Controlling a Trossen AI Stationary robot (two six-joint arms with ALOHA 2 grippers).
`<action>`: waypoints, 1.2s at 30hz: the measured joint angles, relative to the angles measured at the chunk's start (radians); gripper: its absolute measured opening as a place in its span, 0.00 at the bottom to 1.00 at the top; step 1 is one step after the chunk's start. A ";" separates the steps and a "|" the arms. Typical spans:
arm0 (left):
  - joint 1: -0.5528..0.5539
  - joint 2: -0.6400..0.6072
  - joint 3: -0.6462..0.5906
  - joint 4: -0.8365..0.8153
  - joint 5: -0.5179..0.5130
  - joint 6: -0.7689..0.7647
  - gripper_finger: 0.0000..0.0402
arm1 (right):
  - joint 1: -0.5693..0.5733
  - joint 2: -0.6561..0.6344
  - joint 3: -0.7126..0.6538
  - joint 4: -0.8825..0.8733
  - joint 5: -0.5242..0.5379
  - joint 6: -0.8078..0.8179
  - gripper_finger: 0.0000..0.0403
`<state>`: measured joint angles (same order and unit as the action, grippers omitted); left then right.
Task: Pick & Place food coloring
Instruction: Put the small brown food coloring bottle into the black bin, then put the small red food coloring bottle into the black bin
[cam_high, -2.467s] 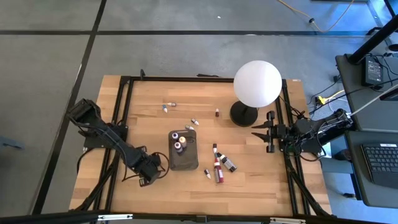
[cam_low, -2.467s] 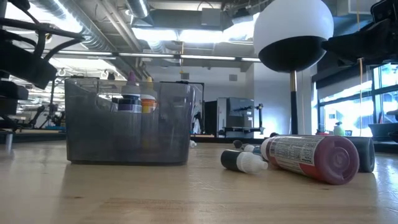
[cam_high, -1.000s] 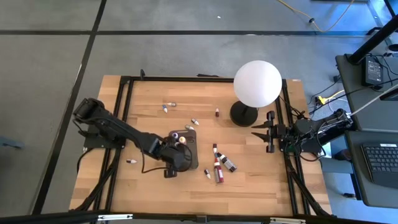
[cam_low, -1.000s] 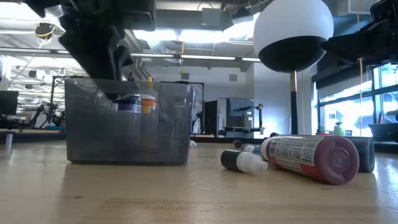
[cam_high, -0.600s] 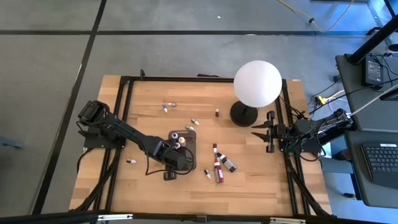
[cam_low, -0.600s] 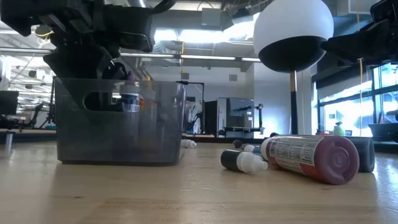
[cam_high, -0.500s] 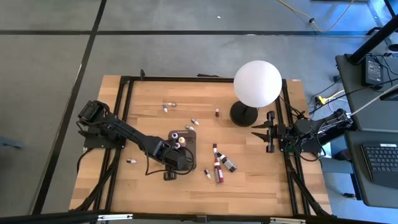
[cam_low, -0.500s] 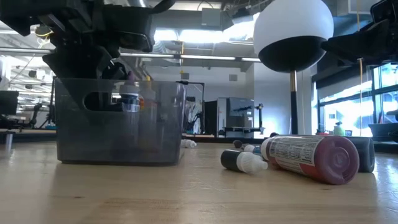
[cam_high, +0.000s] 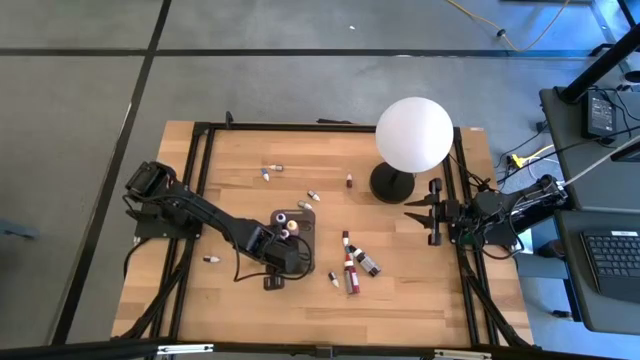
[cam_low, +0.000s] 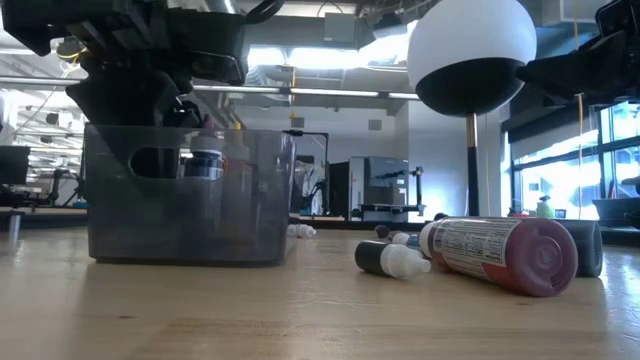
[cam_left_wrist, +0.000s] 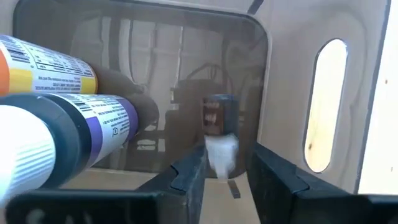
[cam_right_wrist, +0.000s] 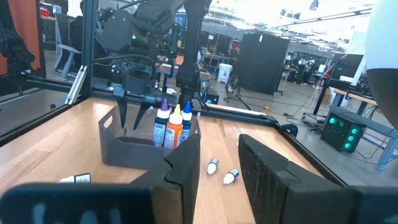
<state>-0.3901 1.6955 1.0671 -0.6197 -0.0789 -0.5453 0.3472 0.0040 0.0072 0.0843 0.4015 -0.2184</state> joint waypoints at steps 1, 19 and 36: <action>0.000 0.000 0.000 0.000 0.004 0.000 0.30 | 0.000 0.000 0.000 0.000 0.000 0.000 0.28; -0.008 -0.257 0.000 -0.260 0.083 -0.166 0.38 | 0.000 0.000 0.000 0.000 0.000 0.000 0.28; -0.246 -0.339 -0.106 -0.627 -0.054 -0.291 0.38 | 0.000 0.000 0.000 -0.006 -0.001 0.000 0.28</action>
<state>-0.6356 1.3567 0.9608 -1.2462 -0.1328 -0.8367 0.3470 0.0040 0.0072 0.0781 0.4007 -0.2184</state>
